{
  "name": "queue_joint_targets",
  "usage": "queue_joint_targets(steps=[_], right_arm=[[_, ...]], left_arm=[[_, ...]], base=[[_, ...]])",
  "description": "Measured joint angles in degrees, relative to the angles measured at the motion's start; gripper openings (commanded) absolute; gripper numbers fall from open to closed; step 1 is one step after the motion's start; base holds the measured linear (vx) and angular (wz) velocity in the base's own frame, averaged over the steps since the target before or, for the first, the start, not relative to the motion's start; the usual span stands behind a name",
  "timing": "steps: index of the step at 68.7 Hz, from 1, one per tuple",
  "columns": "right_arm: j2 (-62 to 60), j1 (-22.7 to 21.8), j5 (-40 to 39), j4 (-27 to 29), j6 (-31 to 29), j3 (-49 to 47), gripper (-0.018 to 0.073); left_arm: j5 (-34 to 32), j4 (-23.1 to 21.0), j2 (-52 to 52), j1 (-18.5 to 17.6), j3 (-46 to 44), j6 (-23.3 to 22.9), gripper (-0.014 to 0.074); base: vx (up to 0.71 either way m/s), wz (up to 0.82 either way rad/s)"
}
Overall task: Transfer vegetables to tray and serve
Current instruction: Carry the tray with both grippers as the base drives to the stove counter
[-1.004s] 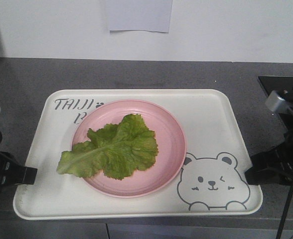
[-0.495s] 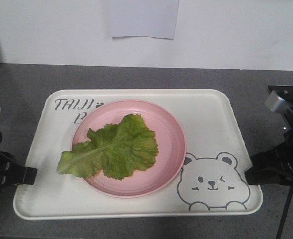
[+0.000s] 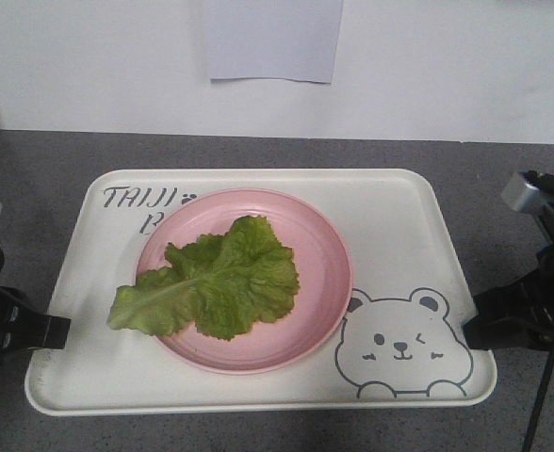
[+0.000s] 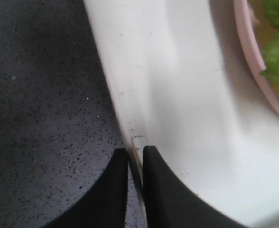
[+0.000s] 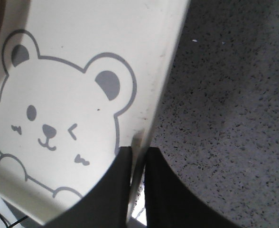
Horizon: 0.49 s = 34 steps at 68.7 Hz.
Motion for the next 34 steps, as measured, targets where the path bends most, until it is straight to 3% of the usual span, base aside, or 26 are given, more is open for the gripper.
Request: queue_joint_targets(steps=[34], right_arm=[[0.00, 0.00, 0.00, 0.00, 0.00, 0.00, -0.0003]], left_arm=[[0.00, 0.00, 0.00, 0.00, 0.00, 0.00, -0.0006]], base=[[0.02, 0.00]])
